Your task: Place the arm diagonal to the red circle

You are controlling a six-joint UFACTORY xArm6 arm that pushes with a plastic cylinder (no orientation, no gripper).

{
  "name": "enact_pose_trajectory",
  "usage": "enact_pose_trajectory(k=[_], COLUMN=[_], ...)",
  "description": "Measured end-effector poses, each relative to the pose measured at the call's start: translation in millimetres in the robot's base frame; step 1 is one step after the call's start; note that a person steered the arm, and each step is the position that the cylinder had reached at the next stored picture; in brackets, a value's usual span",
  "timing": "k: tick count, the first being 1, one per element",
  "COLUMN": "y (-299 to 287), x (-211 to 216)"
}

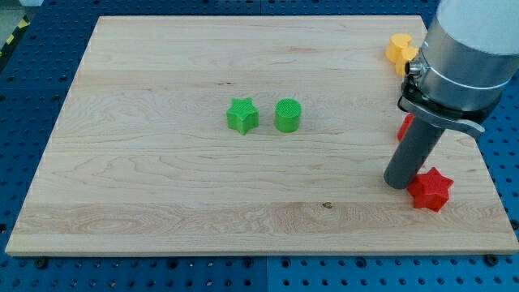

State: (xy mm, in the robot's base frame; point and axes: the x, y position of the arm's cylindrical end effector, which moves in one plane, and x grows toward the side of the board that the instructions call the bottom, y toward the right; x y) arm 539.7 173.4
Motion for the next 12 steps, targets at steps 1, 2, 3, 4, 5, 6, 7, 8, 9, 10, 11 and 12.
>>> enact_pose_trajectory(k=[1,2,3,4,5,6,7,8,9,10,11,12], y=[2.4,3.4,20.9,21.9,22.8,27.0,22.7,6.7,-22.3,-28.3,-14.9,-12.9], x=[0.1,0.1,4.2,4.0,-10.6,-32.3,-36.5,-51.0,-74.3,-117.6,-128.9,-118.4])
